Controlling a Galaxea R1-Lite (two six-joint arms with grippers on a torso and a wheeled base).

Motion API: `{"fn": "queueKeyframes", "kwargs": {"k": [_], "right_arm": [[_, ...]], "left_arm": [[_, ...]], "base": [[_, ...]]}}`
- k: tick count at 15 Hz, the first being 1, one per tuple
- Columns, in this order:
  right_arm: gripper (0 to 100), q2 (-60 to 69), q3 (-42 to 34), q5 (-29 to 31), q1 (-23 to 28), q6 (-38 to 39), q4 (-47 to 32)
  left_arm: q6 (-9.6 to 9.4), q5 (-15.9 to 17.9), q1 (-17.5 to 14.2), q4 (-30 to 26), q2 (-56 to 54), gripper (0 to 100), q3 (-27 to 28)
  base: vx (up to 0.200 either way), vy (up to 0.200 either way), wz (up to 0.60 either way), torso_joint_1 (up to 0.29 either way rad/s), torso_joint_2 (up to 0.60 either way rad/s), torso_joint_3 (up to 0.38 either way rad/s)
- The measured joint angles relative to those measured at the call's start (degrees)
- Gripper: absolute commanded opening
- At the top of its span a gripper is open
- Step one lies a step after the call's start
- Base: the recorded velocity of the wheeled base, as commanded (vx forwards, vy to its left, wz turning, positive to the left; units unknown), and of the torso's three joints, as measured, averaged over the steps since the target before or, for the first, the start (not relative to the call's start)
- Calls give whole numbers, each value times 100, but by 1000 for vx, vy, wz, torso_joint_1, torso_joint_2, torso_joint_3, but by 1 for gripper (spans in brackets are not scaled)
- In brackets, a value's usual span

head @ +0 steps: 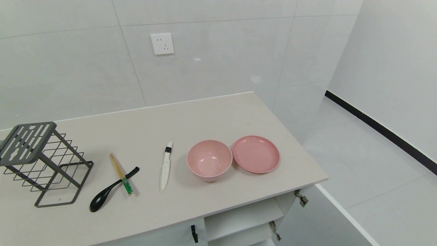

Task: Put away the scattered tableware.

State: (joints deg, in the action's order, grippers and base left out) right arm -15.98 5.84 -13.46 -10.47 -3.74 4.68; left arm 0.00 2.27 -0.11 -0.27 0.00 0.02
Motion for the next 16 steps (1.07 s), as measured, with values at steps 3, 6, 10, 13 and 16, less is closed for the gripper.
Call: {"fn": "queueKeyframes", "kwargs": {"k": [3, 6, 10, 13, 16], "right_arm": [[100, -680, 61, -4, -219, -2, 583], [100, -1637, 50, -15, -267, -17, 1649], [100, -2933, -33, -82, -276, -68, 2715], [100, -3799, -111, -148, -261, -140, 3159], [100, -4570, -133, -156, -254, -241, 3504]], "left_arm": [[-13, 2, 0, 2, 0, 100, -2], [-90, 7, 4, 2, 0, 100, -2], [-144, 11, 4, 2, 0, 100, -2], [-155, 11, 4, 2, 0, 100, -2], [-139, 11, 4, -5, 0, 100, -2]], "base": [[0, 0, 0, 0, 0, 0], [0, 0, 0, 0, 0, 0], [0, 0, 0, 0, 0, 0], [0, 0, 0, 0, 0, 0], [0, 0, 0, 0, 0, 0]]}}
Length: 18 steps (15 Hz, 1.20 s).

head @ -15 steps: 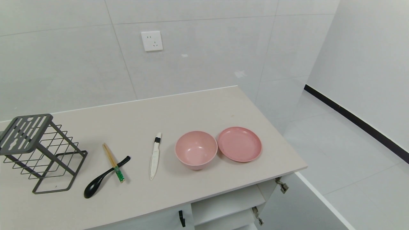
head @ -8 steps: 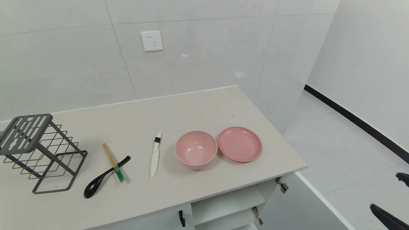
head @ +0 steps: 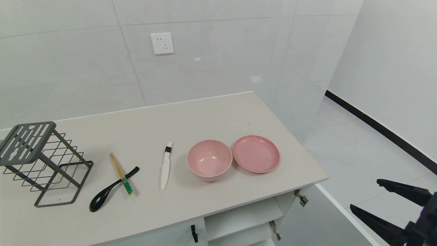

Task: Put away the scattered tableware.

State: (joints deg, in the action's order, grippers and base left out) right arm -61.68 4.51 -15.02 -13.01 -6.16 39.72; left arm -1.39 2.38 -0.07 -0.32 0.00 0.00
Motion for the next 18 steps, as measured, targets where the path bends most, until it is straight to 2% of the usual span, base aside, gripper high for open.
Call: {"fn": "queueKeyframes", "kwargs": {"k": [6, 8, 18], "right_arm": [[100, -1812, -88, -2, 26, -202, 1682], [100, -2378, -63, -24, 26, -202, 2027], [100, -4344, 1530, -343, 100, -33, 2526]], "left_arm": [[16, 0, 0, -4, 0, 100, 0], [11, 0, 0, -4, 0, 100, 0], [6, 0, 0, -4, 0, 100, 0]], "base": [[0, 0, 0, 0, 0, 0], [0, 0, 0, 0, 0, 0], [0, 0, 0, 0, 0, 0]]}}
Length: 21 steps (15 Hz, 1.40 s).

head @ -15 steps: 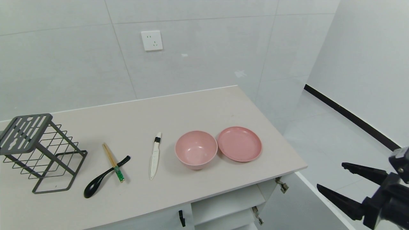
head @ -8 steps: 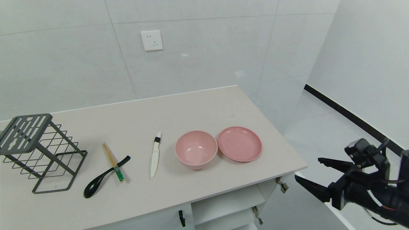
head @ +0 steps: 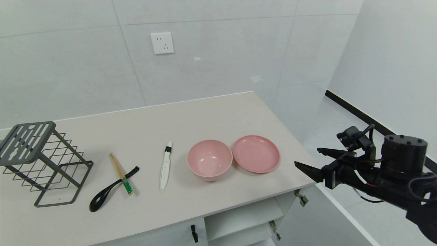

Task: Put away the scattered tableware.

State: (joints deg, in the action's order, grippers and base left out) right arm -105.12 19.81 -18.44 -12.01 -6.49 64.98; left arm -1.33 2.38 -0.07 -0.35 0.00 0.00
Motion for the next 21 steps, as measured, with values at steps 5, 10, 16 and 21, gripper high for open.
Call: {"fn": "queueKeyframes", "kwargs": {"k": [5, 10, 16, 21], "right_arm": [[100, -662, 1034, -137, 13, 299, -530], [100, -1495, 1943, -112, 9, 310, -736], [100, -2200, 2614, -106, -141, 315, -736], [100, -2806, 3145, -11, -149, 424, -701]], "left_arm": [[7, 0, 0, 2, 0, 100, 0], [11, -2, 0, 0, 0, 100, 0], [18, -11, 0, 0, 0, 100, 0], [16, -11, 0, 2, 0, 100, 0]], "base": [[0, 0, 0, 0, 0, 0], [0, 0, 0, 0, 0, 0], [0, 0, 0, 0, 0, 0], [0, 0, 0, 0, 0, 0]]}}
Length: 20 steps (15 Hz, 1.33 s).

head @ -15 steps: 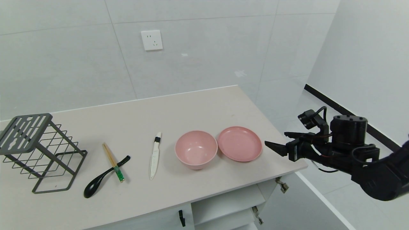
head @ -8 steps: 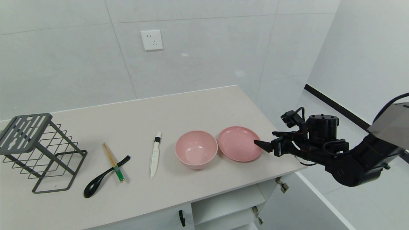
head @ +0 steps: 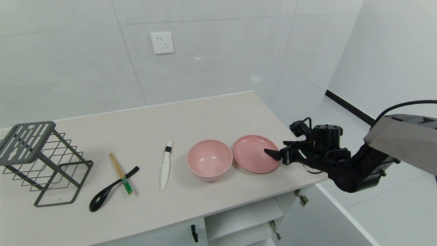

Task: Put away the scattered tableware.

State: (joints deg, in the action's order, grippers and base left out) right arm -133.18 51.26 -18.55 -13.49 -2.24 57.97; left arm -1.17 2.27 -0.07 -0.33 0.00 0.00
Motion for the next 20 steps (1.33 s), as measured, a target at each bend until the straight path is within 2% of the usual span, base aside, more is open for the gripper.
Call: {"fn": "queueKeyframes", "kwargs": {"k": [13, 14, 20], "right_arm": [[100, -522, 246, 52, -343, 85, 33], [0, -527, 249, 60, -373, 85, 26], [0, -527, 232, 586, -339, 341, 15]], "left_arm": [[2, 0, 0, 0, 0, 100, 0], [2, 2, 0, 0, 0, 100, 0], [-5, 0, 0, -2, 0, 100, 0]], "base": [[0, 0, 0, 0, 0, 0], [0, 0, 0, 0, 0, 0], [0, 0, 0, 0, 0, 0]]}}
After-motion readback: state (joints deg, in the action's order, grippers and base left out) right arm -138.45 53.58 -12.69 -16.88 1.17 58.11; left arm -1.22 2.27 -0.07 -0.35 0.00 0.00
